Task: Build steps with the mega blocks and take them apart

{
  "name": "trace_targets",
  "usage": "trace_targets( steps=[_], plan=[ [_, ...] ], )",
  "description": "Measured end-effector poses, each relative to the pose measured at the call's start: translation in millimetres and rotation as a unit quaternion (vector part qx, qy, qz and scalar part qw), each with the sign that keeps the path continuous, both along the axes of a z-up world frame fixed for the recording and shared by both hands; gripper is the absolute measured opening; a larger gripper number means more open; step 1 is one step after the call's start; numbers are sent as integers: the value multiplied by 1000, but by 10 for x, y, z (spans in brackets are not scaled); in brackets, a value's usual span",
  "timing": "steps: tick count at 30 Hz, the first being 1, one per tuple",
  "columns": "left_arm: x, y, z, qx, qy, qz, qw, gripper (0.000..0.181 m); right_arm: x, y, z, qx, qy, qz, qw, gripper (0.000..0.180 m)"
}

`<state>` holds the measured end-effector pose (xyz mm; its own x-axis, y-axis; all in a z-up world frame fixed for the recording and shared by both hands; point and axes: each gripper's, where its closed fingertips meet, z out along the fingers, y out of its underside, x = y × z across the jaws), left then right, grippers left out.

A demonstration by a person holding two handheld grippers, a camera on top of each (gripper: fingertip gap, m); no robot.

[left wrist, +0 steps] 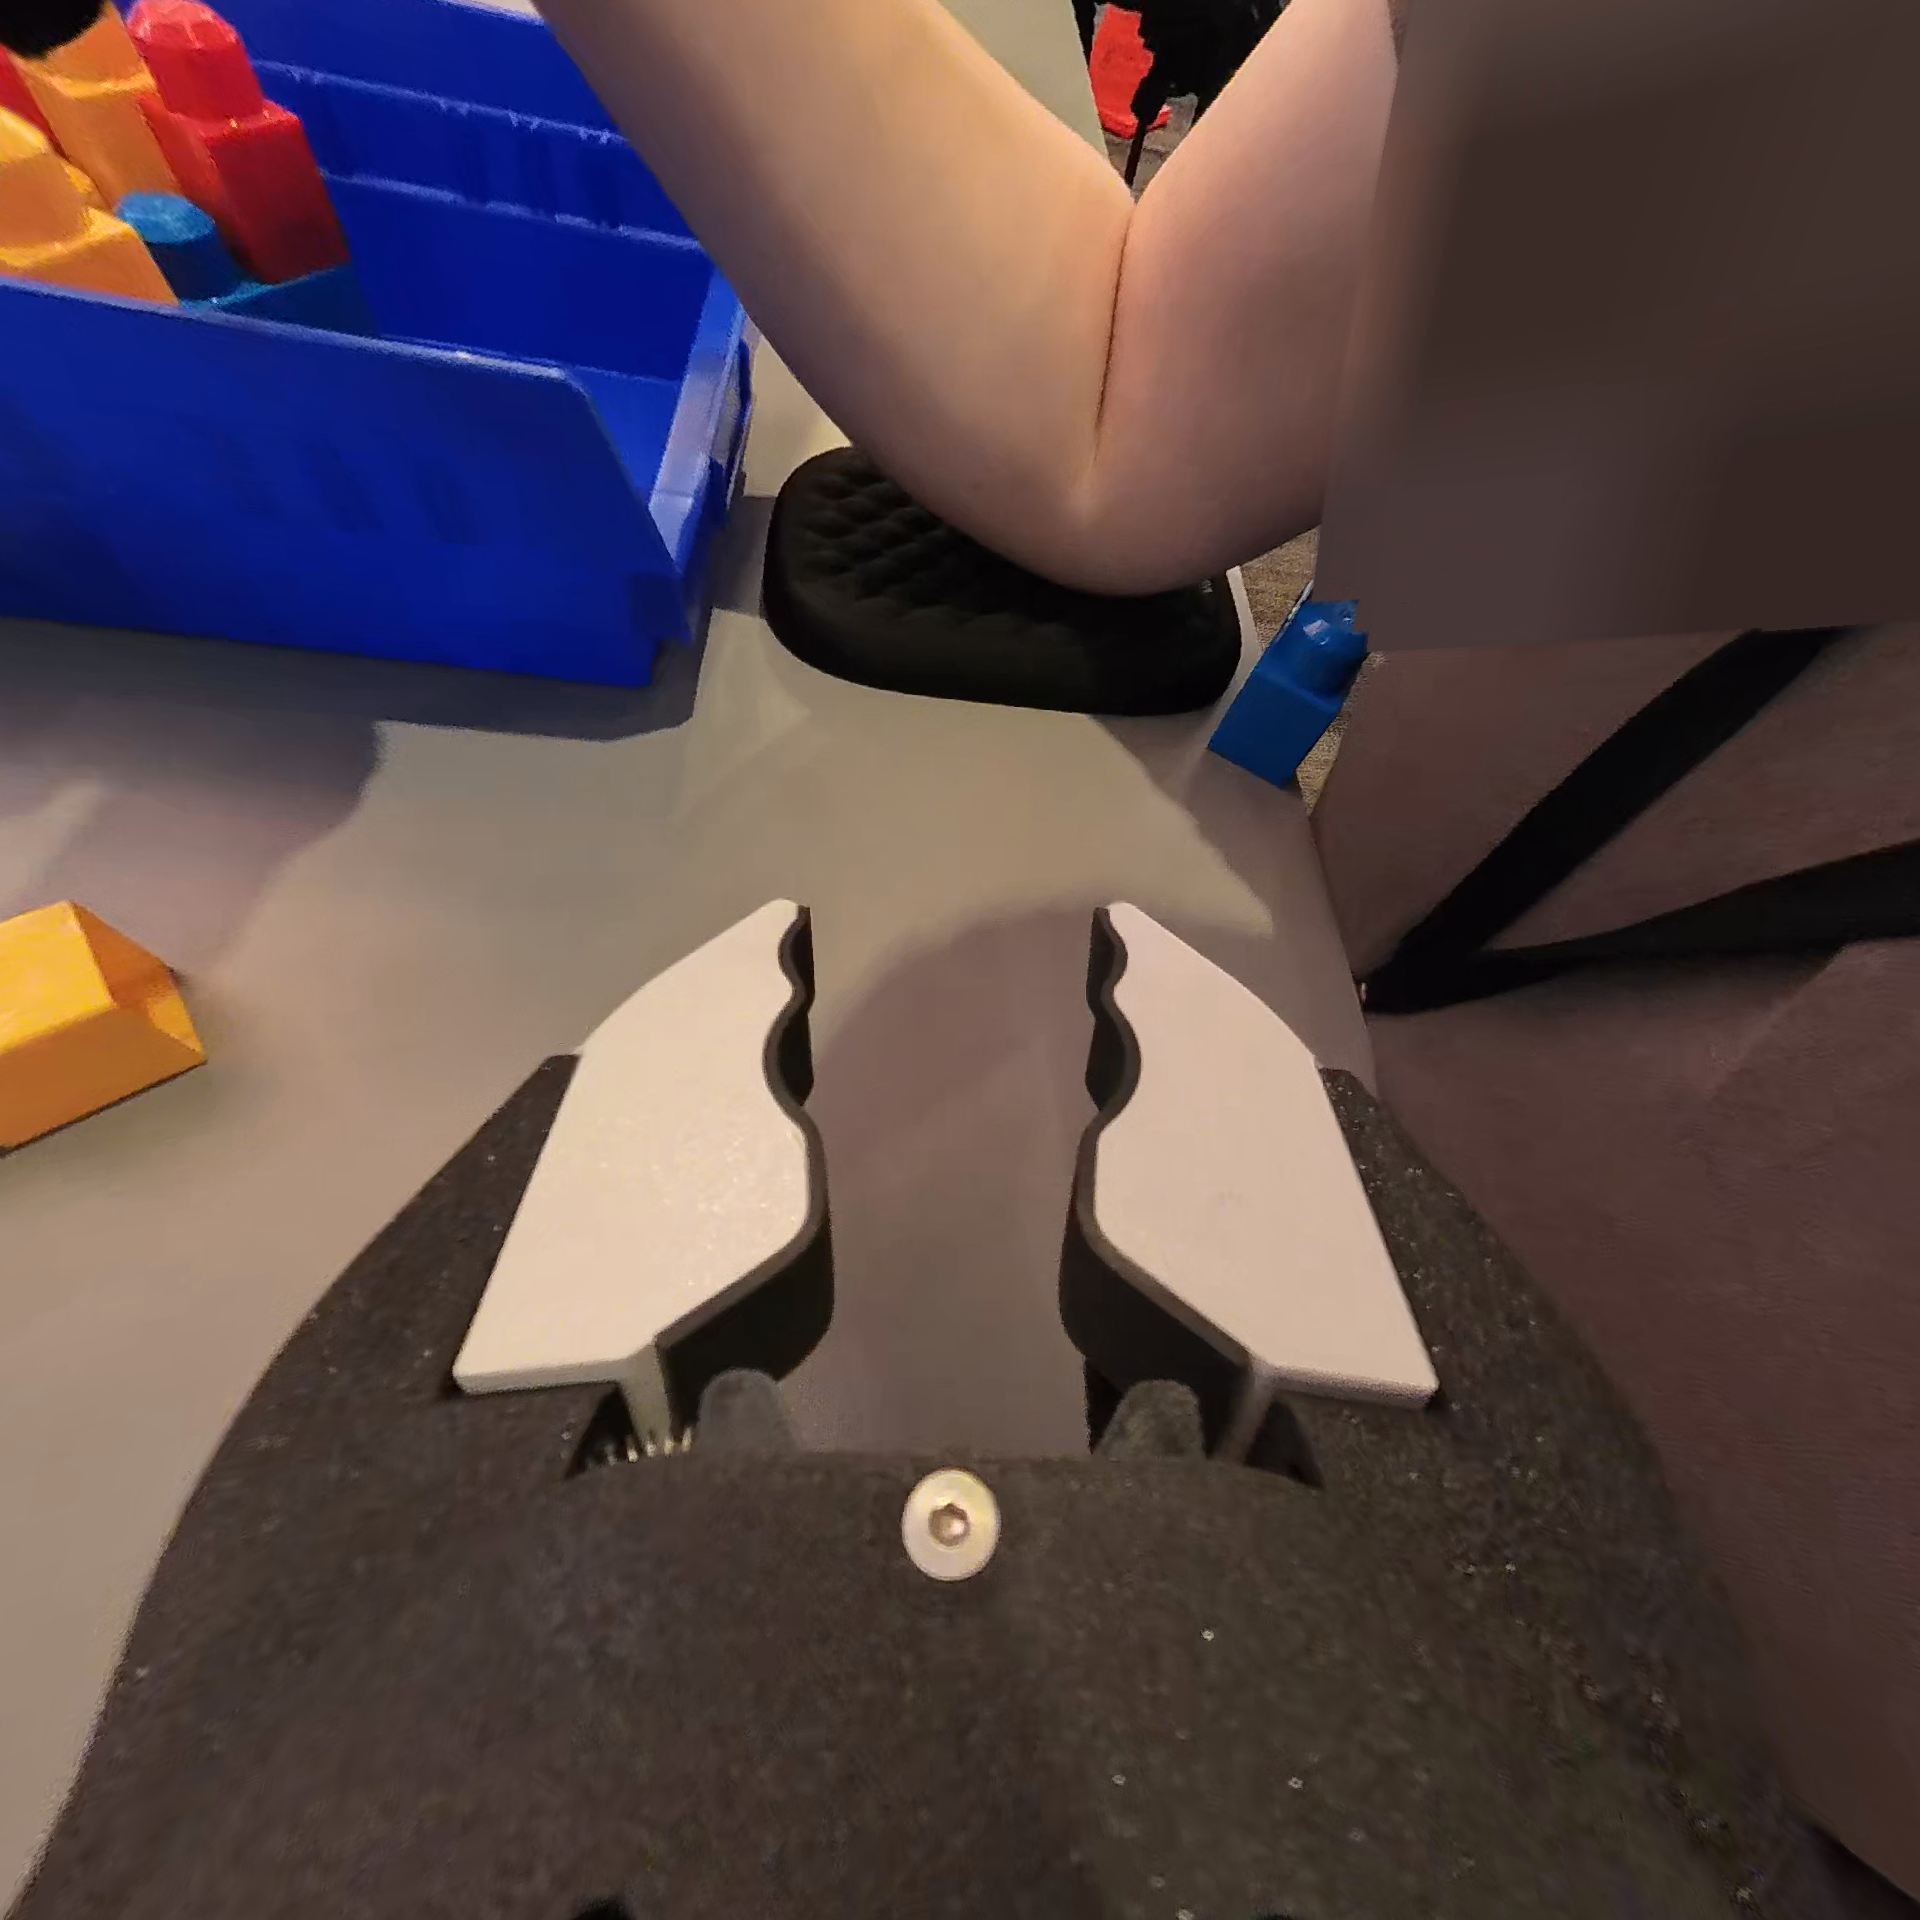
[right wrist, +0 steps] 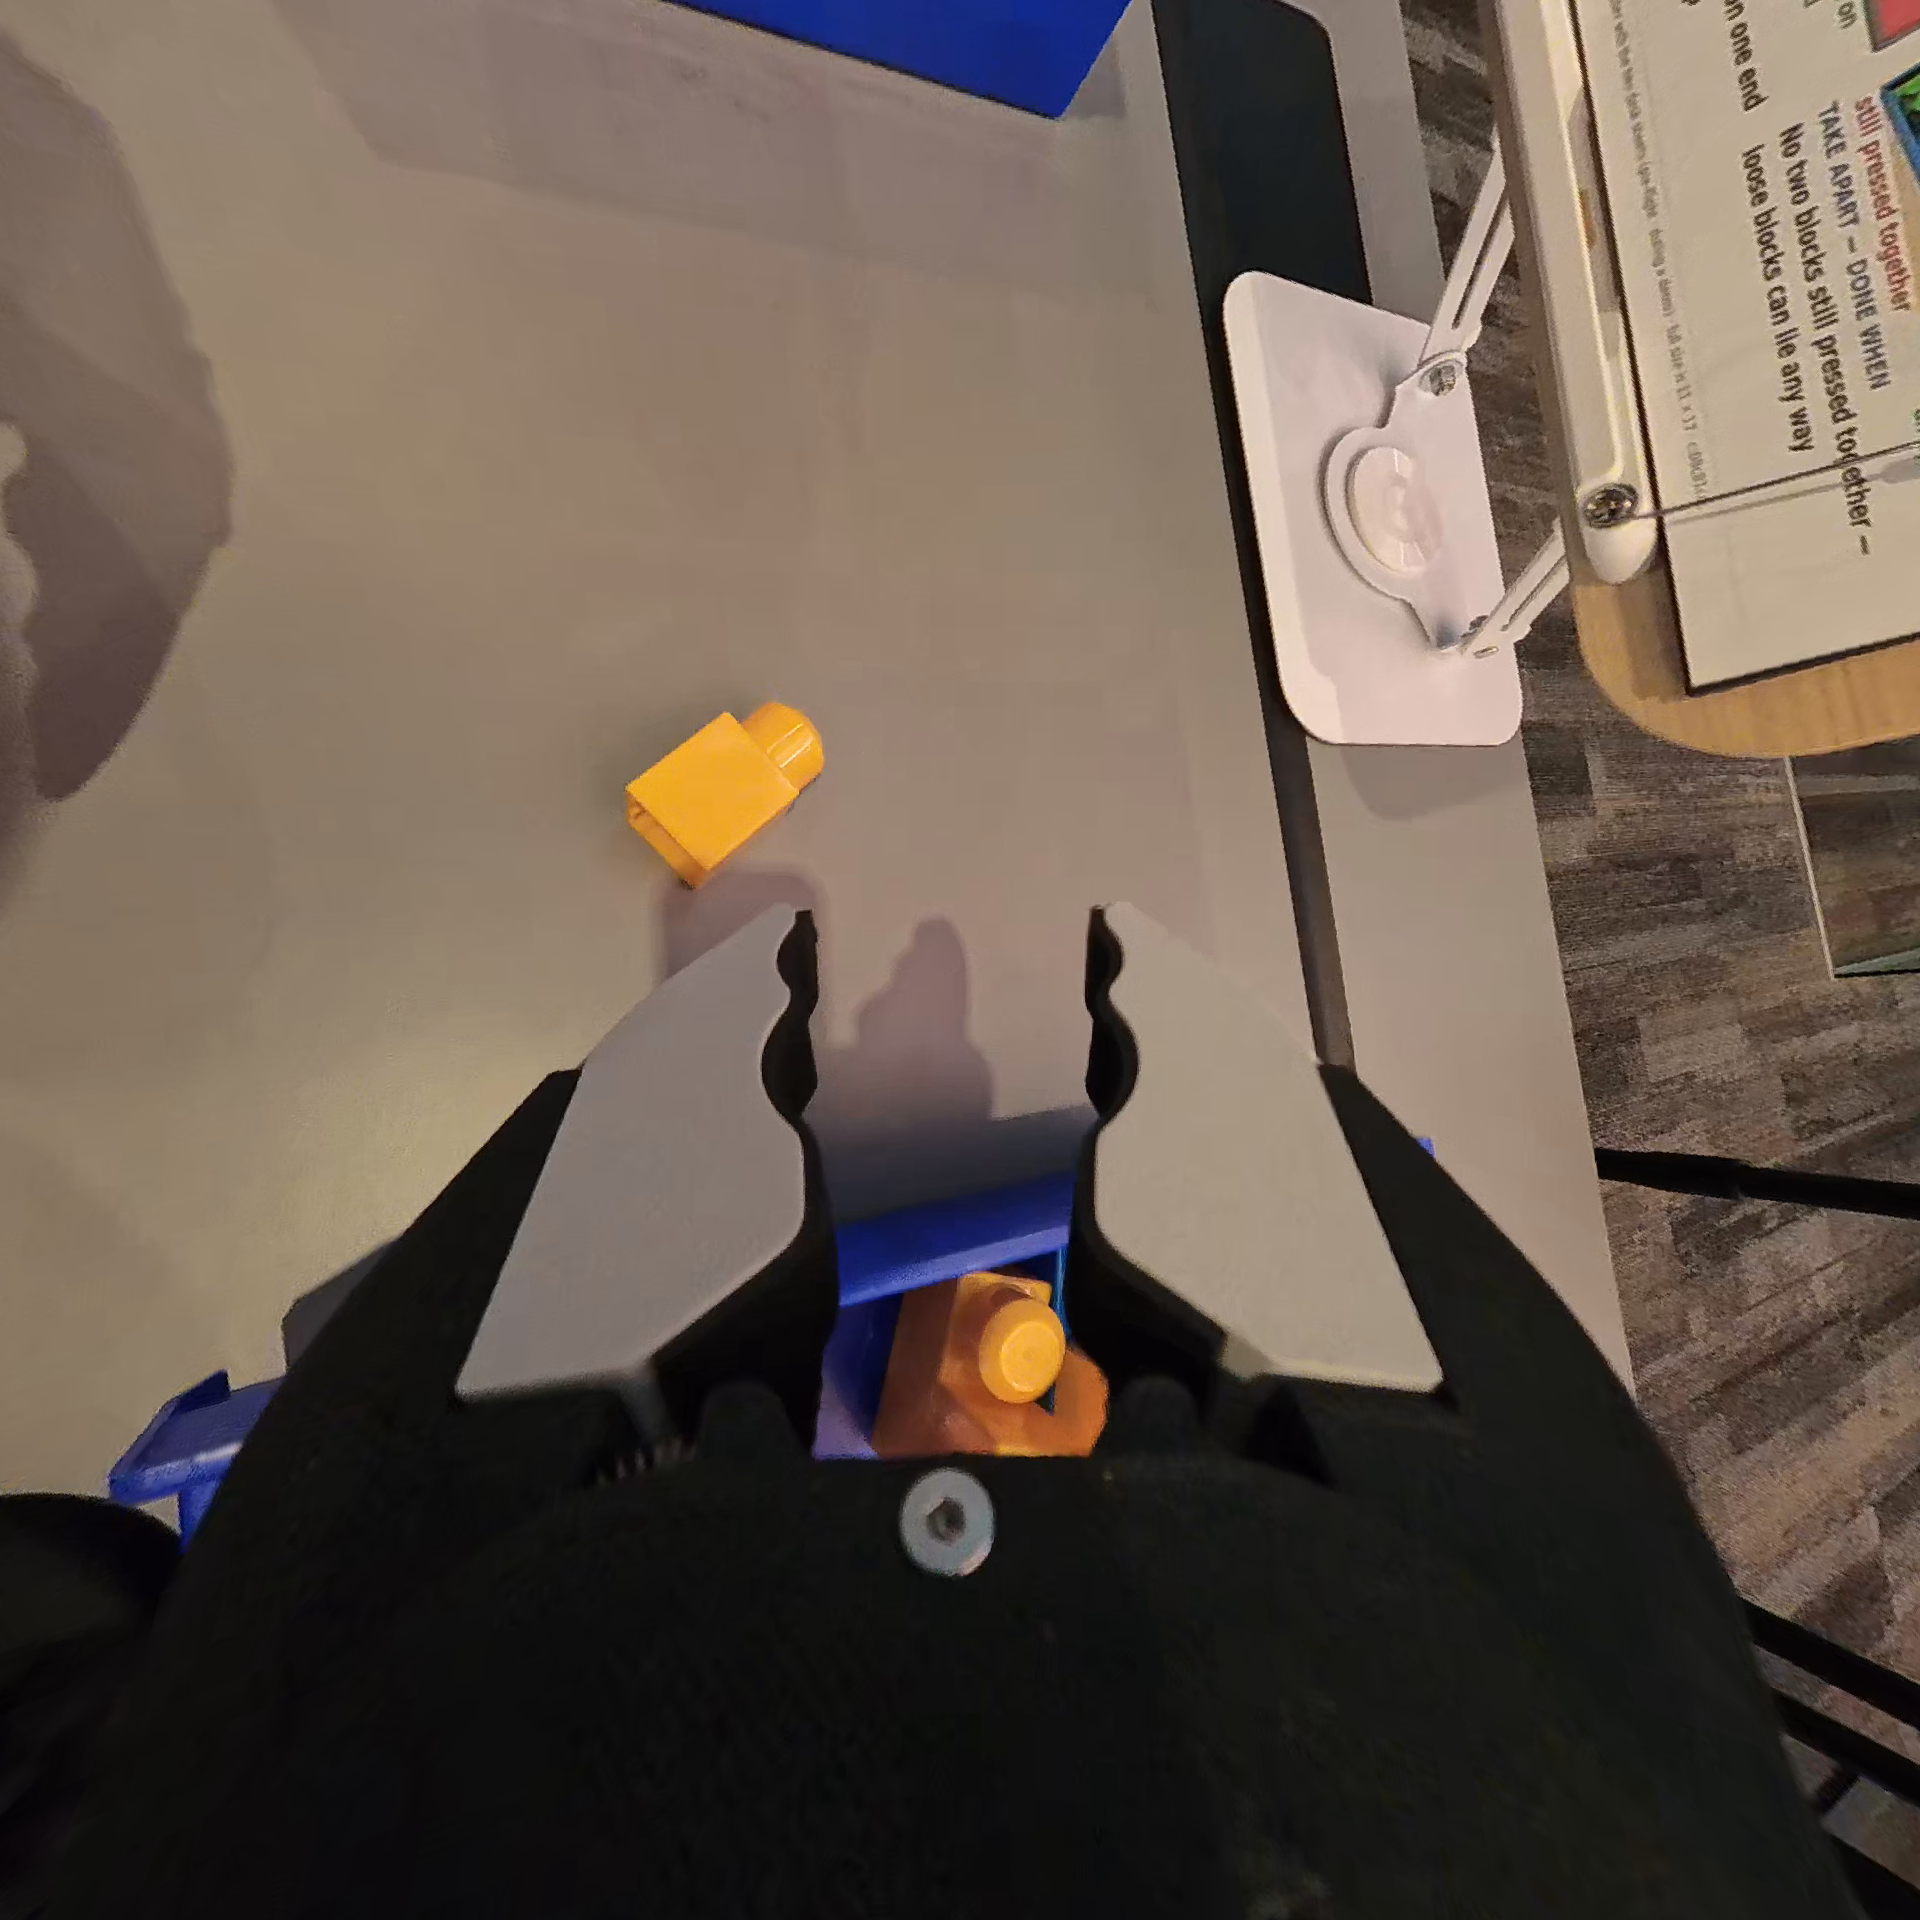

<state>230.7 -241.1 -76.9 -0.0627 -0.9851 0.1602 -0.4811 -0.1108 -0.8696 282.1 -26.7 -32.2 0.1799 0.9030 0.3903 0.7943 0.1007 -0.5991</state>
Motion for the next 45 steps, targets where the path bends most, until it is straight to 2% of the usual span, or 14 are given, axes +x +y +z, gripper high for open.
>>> trace_targets(
  steps=[12, 18, 22, 24, 28, 30, 34, 37, 40, 43, 45],
  plan=[
    [-1, -19, 141, -12, -23, 19, 999, 53, -397, -82, 36, 36, -28, 40, 998, 51],
    [-8, -68, 242, -33, -44, 15, 998, 53, -553, -85, -67, -14, -76, 72, 994, 51],
    [7, -123, 256, -17, -45, 7, 999, 53, -572, -53, 93, -29, -107, 72, 991, 51],
    [28, -155, 237, -24, -44, 3, 999, 53, -538, -142, 197, -52, -104, 64, 991, 42],
    [62, -229, 188, -24, -35, -8, 999, 53, -226, -510, 434, -65, -135, 28, 988, 42],
    [77, -293, 197, -22, -33, -16, 999, 53, -38, -799, 612, -65, -111, -1, 992, 44],
    [92, -463, 331, -9, -54, -45, 997, 55, 320, -1483, 1046, -11, 51, -61, 997, 48],
    [103, -505, 406, -5, -70, -54, 996, 55, 692, -2044, 1280, 63, 196, -95, 974, 53],
    [118, -503, 385, -12, -72, -54, 996, 55, 1080, -2505, 1120, 108, 259, -148, 948, 53],
    [118, -442, 330, 0, -64, -44, 997, 55, 1295, -2895, 624, 100, 262, -199, 939, 58],
    [121, -403, 324, 15, -61, -39, 997, 55, 1273, -3165, 263, 70, 284, -205, 934, 59]
  ],
)
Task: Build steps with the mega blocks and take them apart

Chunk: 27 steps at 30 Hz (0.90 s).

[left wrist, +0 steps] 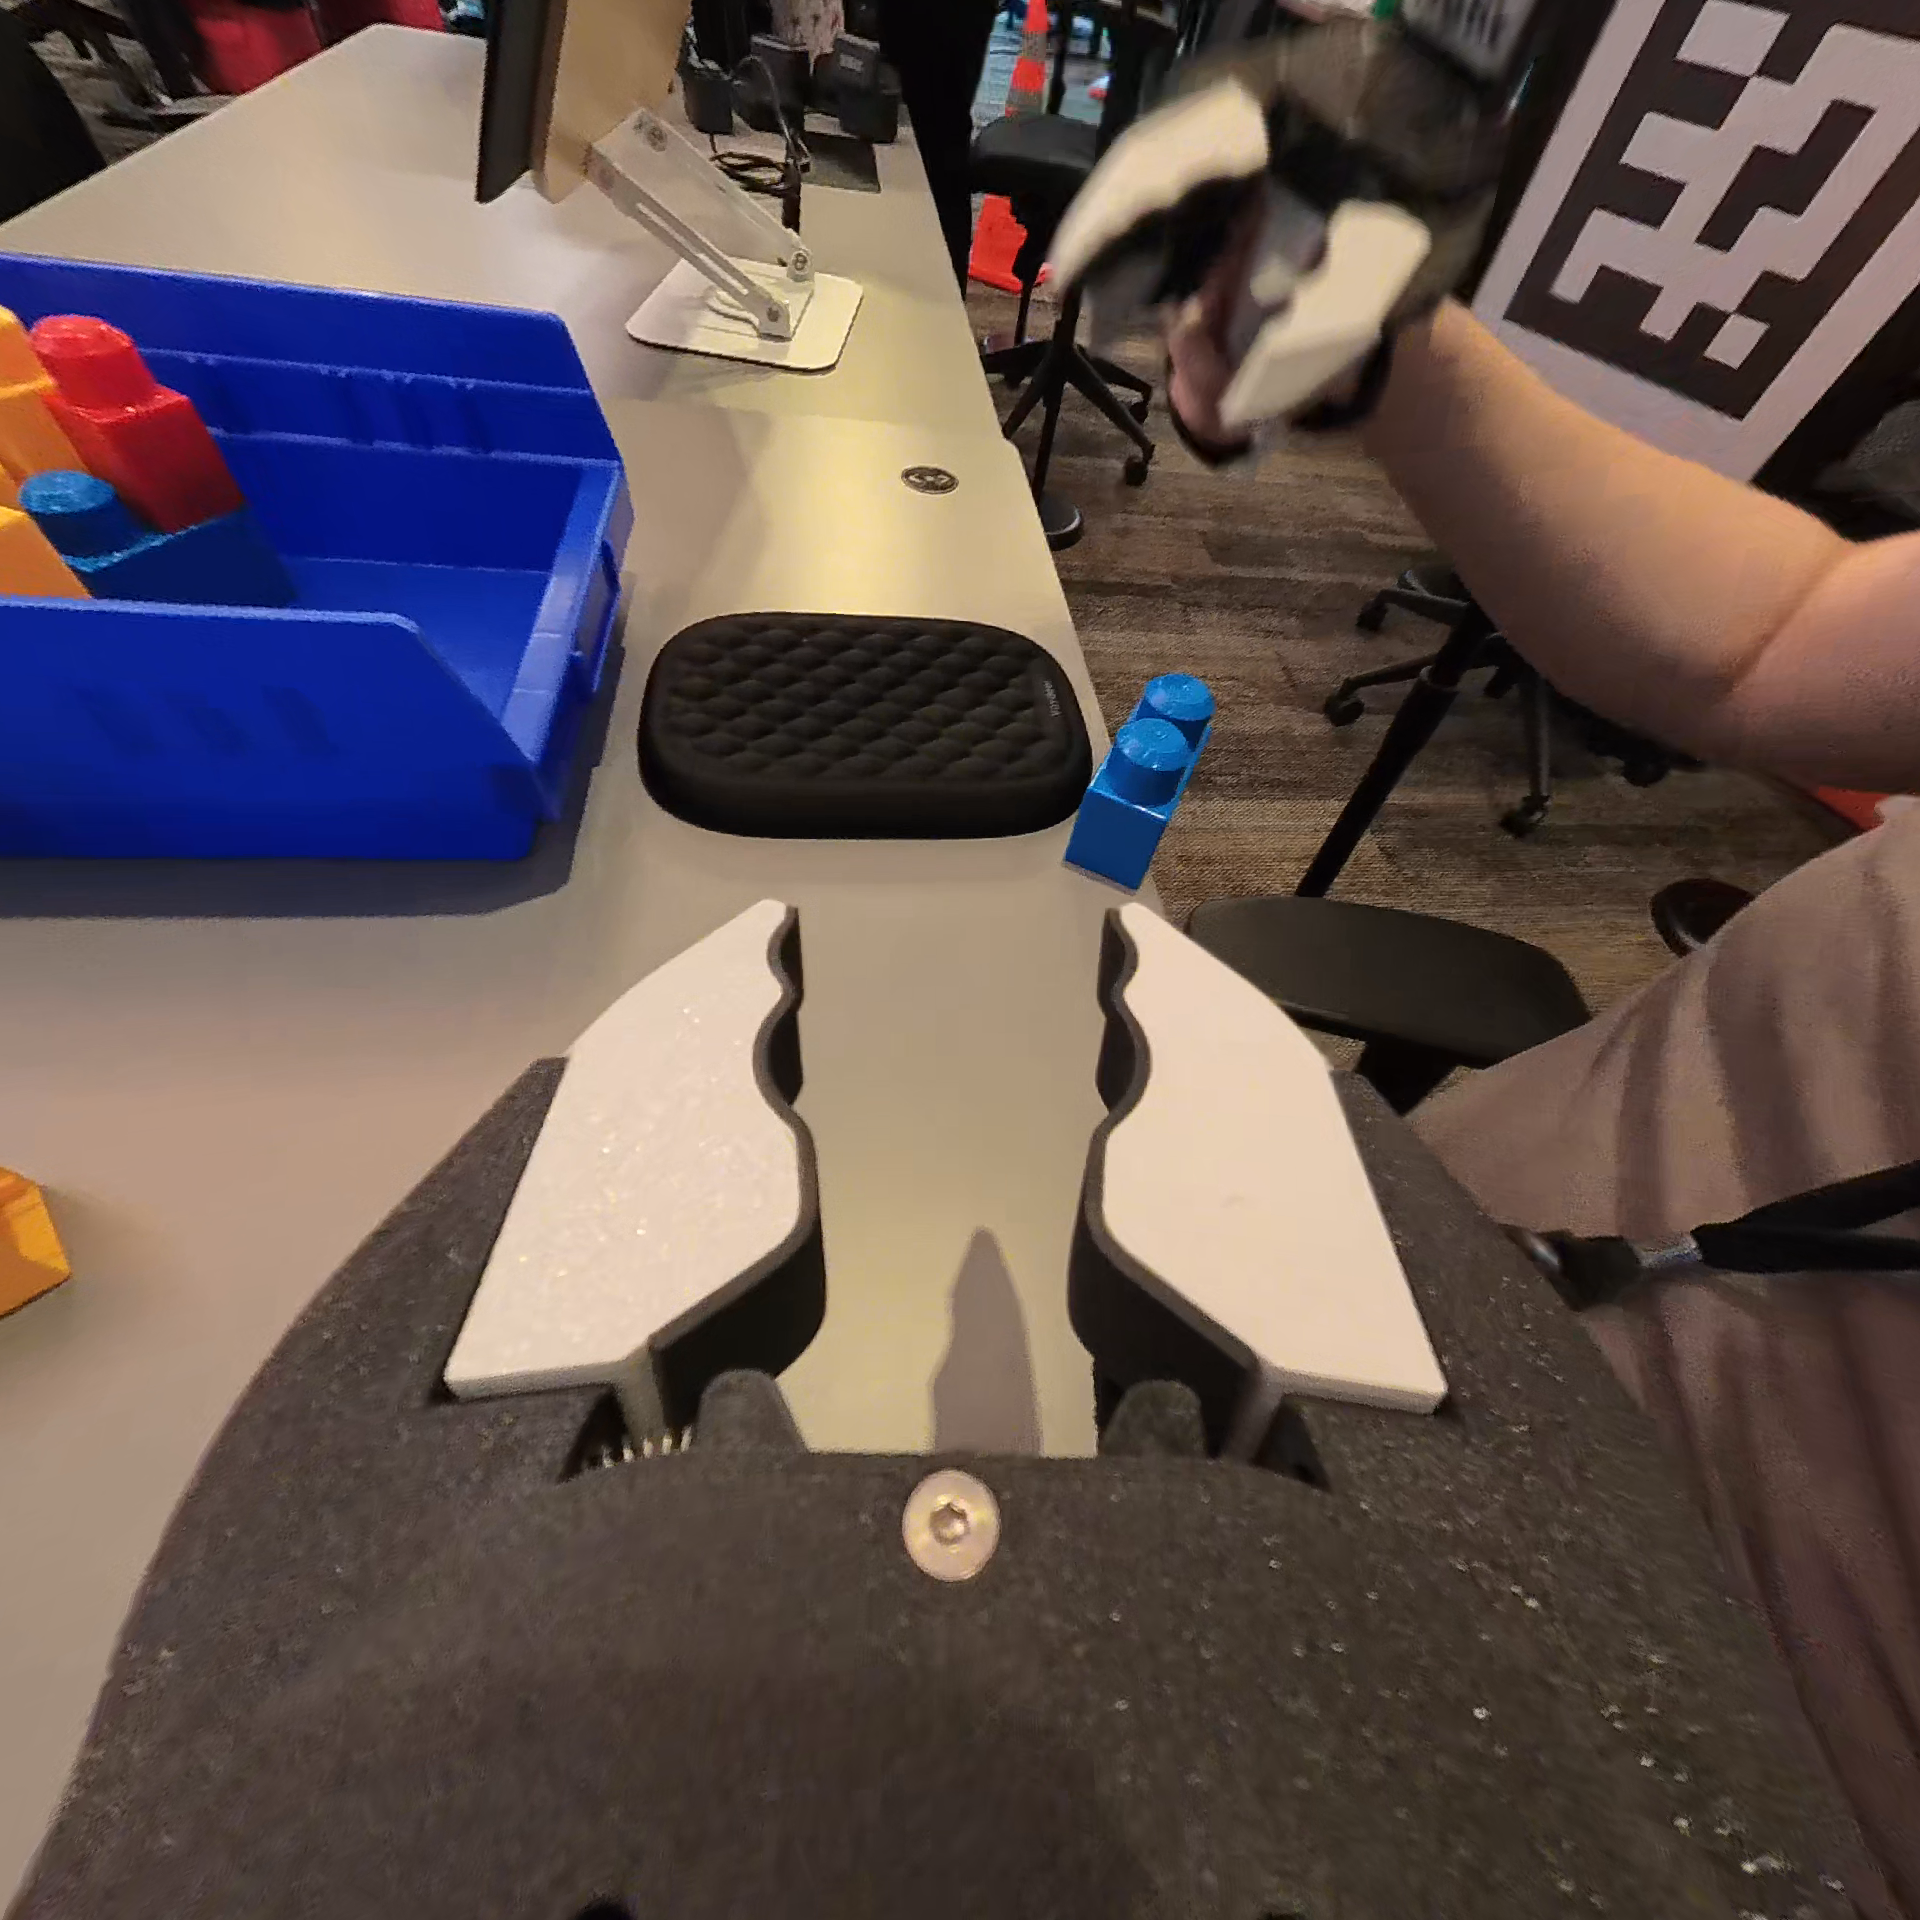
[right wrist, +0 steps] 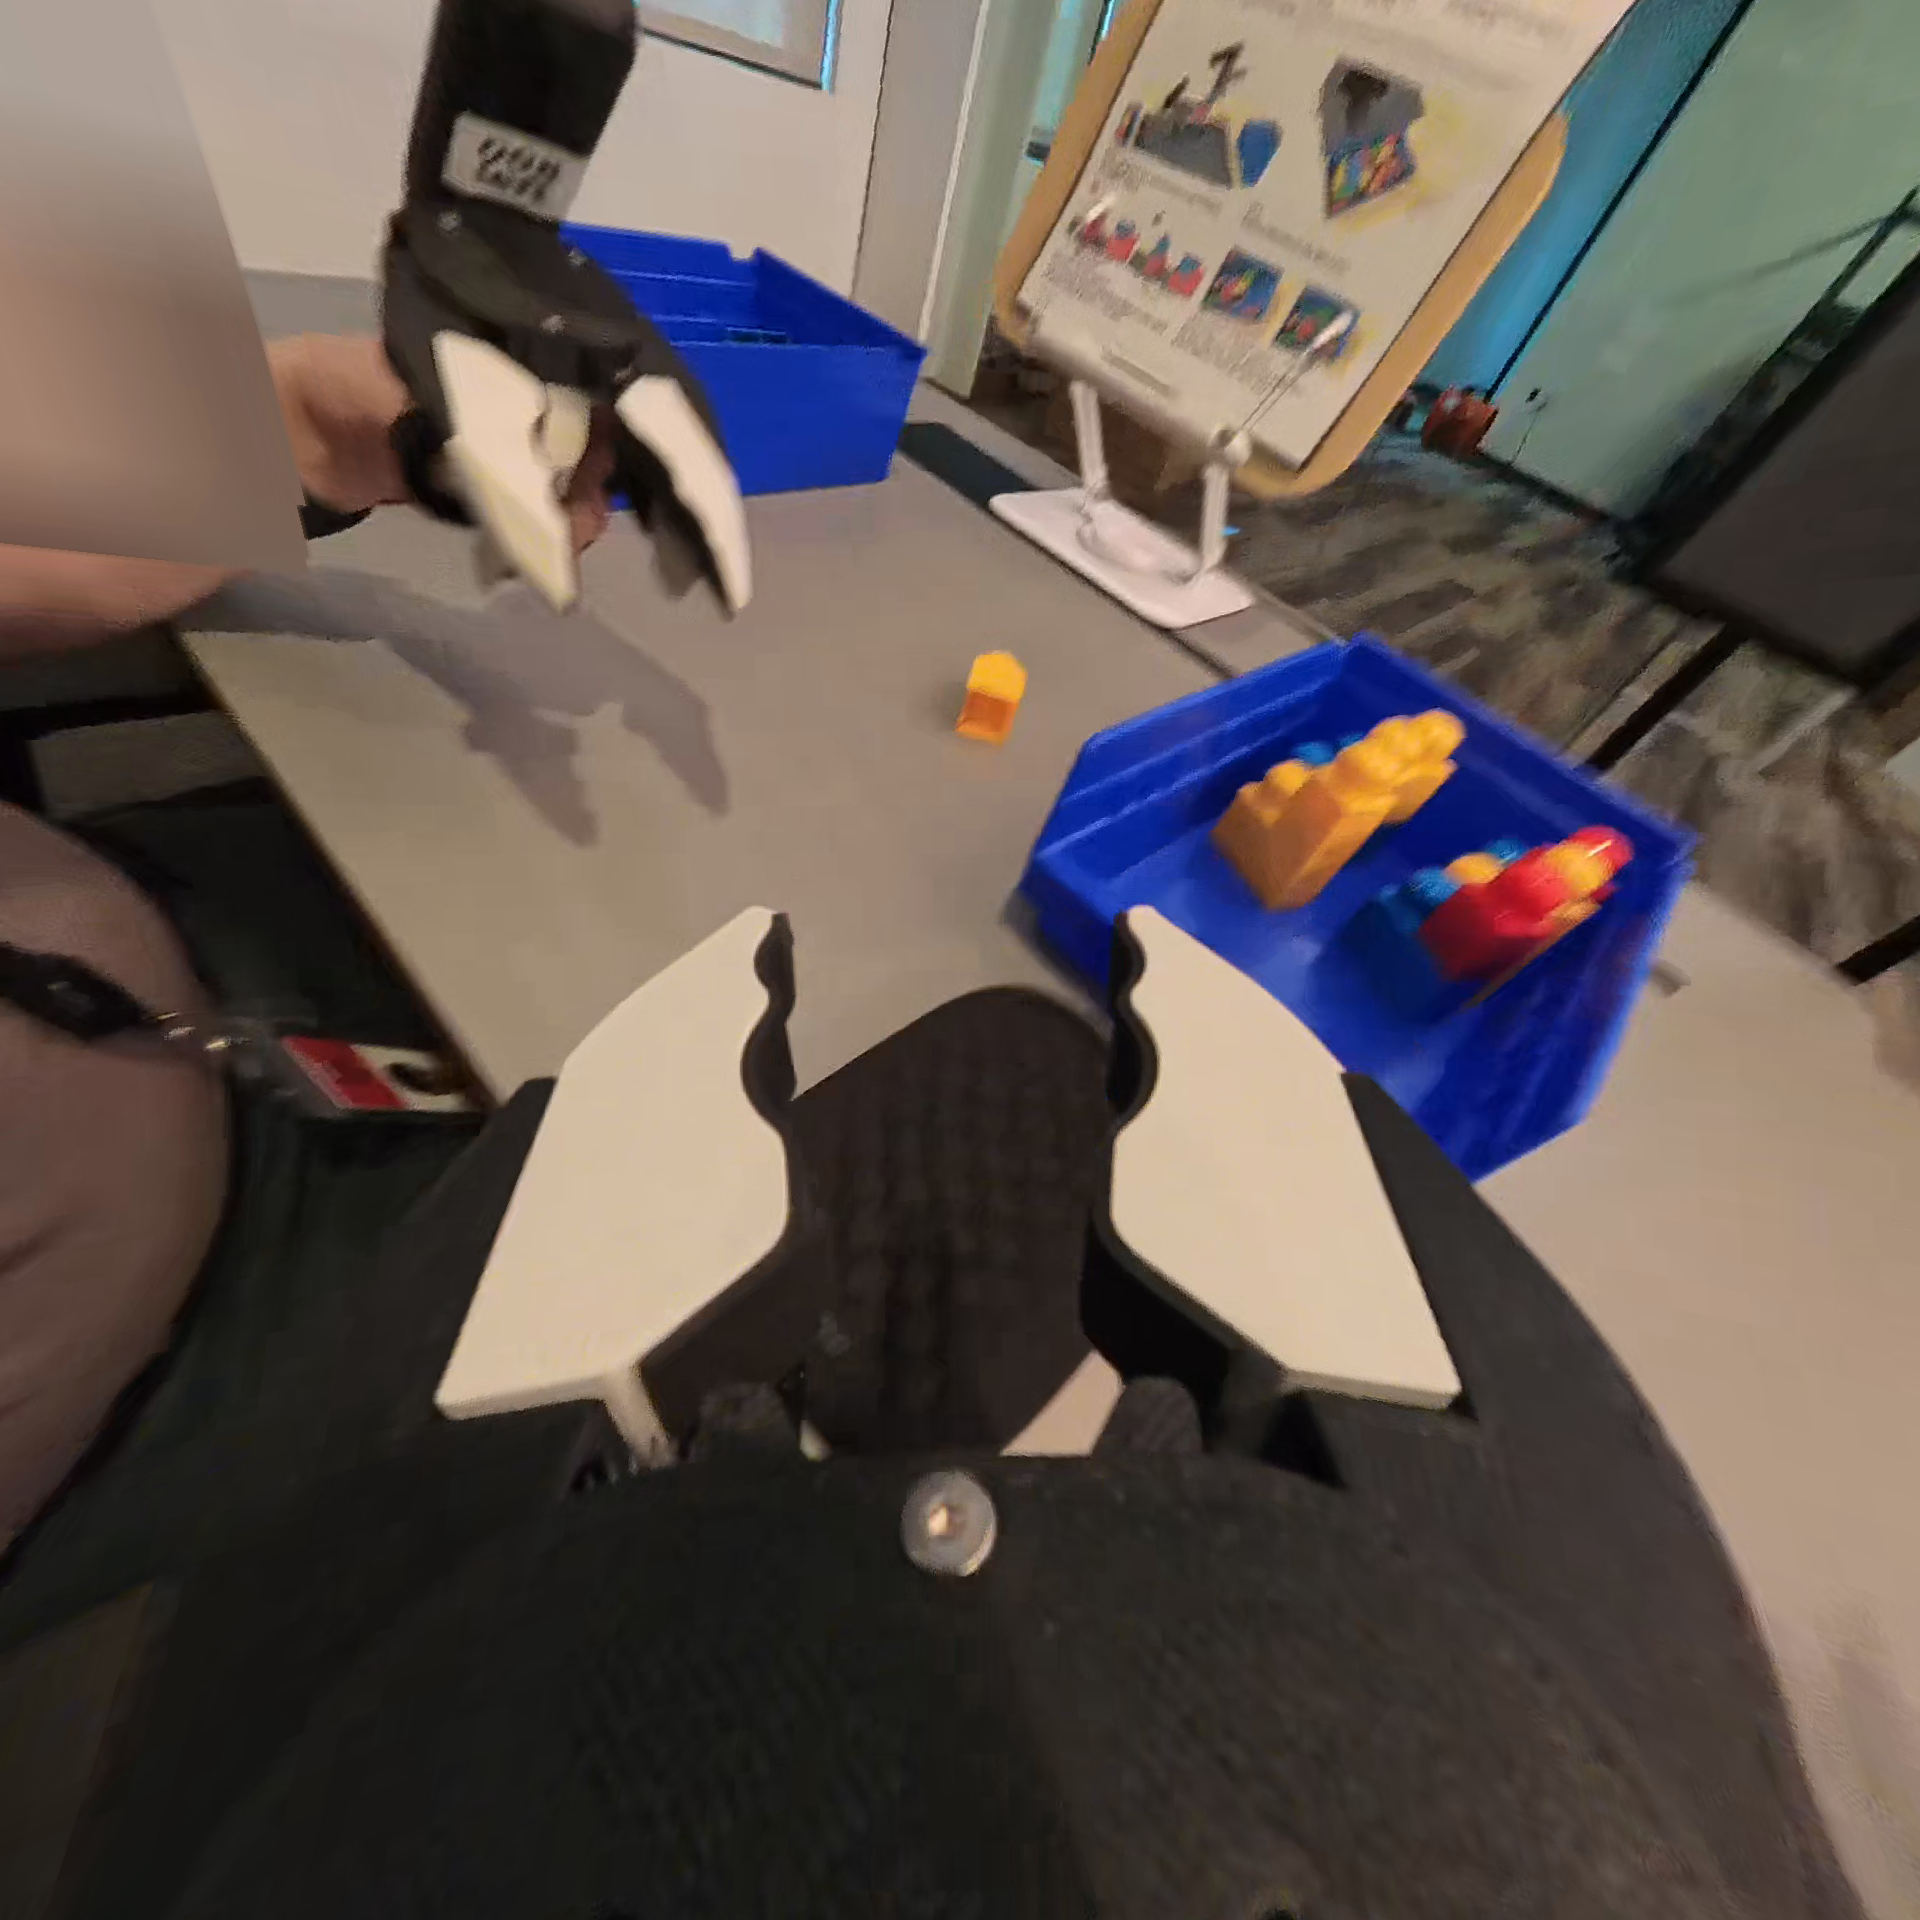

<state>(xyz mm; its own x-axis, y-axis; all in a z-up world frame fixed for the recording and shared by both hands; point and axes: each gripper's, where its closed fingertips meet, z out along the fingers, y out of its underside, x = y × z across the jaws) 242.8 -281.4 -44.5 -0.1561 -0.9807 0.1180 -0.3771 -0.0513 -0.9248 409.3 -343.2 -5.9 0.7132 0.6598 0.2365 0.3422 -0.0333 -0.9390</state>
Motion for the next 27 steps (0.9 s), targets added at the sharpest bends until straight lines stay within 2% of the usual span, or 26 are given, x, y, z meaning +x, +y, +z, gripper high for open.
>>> trace_targets(
  steps=[5, 12, 17, 21, 23, 25, 27],
  plan=[
    [12, -11, -4, 10, -3, -4, 1000, 55, -160, -443, -767, -46, 56, 12, 997, 60],
    [26, -17, -87, 8, 14, -10, 1000, 55, -334, -452, -1209, -65, 71, 12, 995, 61],
    [29, -27, -118, 1, 22, -13, 1000, 54, -330, -410, -1272, -66, 93, 12, 993, 57],
    [24, -44, -140, 6, 29, -12, 999, 54, -349, -429, -1337, -73, 88, 22, 993, 48],
    [16, -43, -143, 9, 32, -11, 999, 54, -385, -452, -1337, -80, 91, 38, 992, 37],
    [4, -49, -108, 10, 28, -10, 1000, 54, -464, -483, -1172, -82, 119, 68, 987, 37],
    [-13, -75, -27, 9, 14, -14, 1000, 55, -520, -446, -837, -57, 137, 91, 985, 36]
  ],
)
